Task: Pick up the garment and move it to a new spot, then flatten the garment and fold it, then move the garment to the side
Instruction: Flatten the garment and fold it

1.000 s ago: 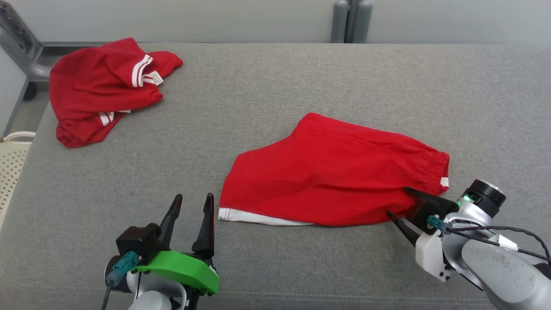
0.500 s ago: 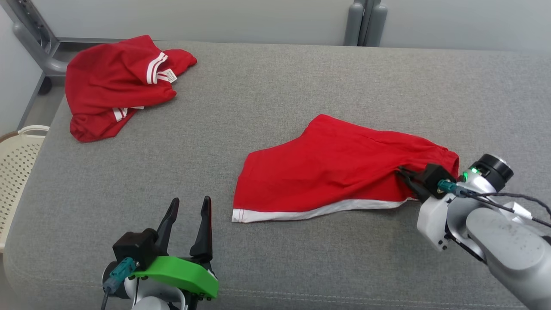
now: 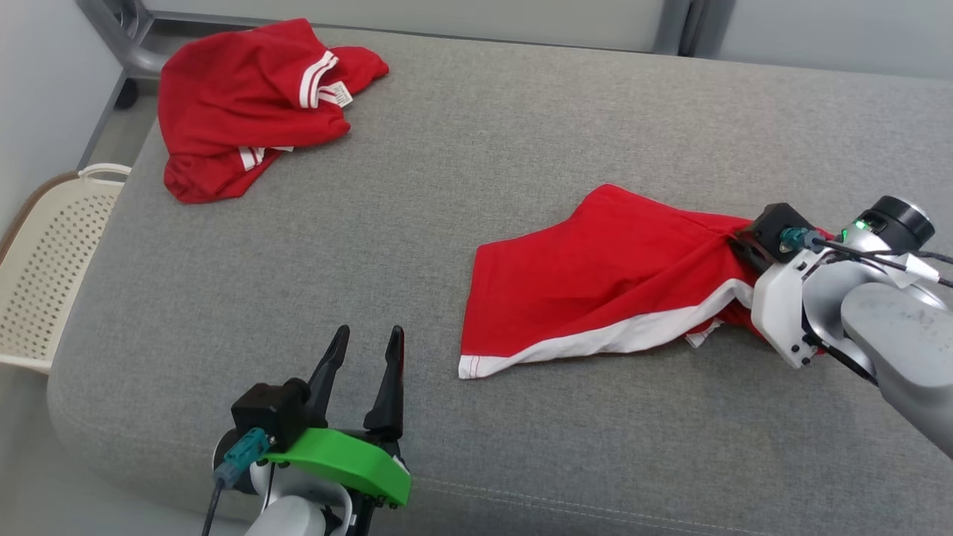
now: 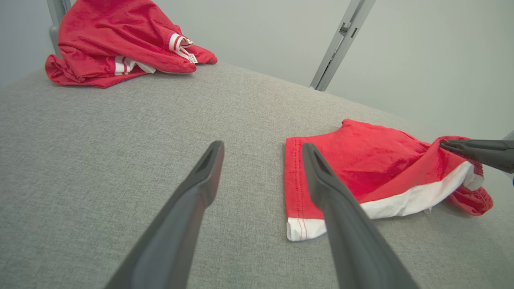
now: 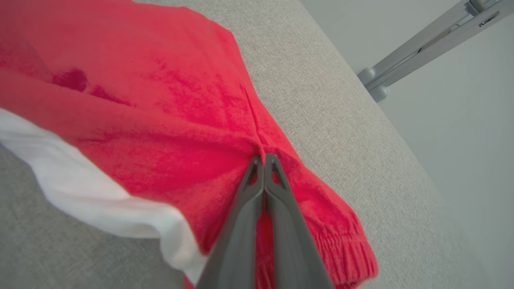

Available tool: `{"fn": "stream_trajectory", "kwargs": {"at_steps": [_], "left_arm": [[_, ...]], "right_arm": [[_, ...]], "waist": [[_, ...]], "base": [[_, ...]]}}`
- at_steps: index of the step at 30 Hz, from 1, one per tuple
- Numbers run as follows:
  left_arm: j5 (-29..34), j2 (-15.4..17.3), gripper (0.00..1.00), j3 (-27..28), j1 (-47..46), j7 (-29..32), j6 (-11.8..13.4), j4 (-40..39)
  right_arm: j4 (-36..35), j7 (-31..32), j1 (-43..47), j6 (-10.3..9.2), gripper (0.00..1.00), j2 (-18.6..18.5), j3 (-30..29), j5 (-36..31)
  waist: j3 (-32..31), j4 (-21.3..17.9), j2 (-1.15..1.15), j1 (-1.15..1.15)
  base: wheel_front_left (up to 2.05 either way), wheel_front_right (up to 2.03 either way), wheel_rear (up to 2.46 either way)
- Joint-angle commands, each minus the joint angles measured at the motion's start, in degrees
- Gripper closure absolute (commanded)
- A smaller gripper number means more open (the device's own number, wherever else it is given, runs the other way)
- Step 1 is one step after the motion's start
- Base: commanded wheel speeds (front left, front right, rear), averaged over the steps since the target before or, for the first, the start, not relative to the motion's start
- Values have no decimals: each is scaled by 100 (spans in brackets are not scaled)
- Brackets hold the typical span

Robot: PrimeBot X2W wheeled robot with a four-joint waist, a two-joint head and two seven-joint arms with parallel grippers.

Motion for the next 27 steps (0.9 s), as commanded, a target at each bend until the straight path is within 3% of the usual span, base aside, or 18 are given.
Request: {"fn": "stream_trajectory", "kwargs": {"at_steps": [1,9,10,11,12,13,20,27], "left_arm": [[67,-64,0,-22,-149,-27,-42,39],[133,-218,0,-141,-234,-47,-152,211],[134,-220,0,-141,-224,-49,-161,231],[134,-220,0,-141,-224,-49,-161,231],[143,-218,0,-150,-216,-52,-173,250],[151,-216,0,-159,-206,-53,-181,269],[167,-146,0,-198,-113,-19,-189,352],[159,-83,0,-261,-3,51,-146,266]], "right_arm": [[123,45,-229,-10,100,-55,161,204],[696,31,-668,-10,100,16,762,926],[752,-17,-677,-10,82,52,800,986],[752,-17,-677,-10,82,52,800,986],[805,-66,-666,-10,56,87,840,1048],[855,-114,-657,-10,0,121,867,1112],[837,-546,-719,-10,0,284,984,1540],[566,-1145,-638,-10,0,0,929,2007]], "waist": [[225,288,0,0],[320,498,0,0],[301,470,0,0],[301,470,0,0],[278,431,0,0],[252,381,0,0],[14,-183,0,0],[-216,-786,0,0]], "base": [[0,0,0],[0,0,0],[0,0,0],[0,0,0],[0,0,0],[0,0,0],[0,0,0],[0,0,0]]}}
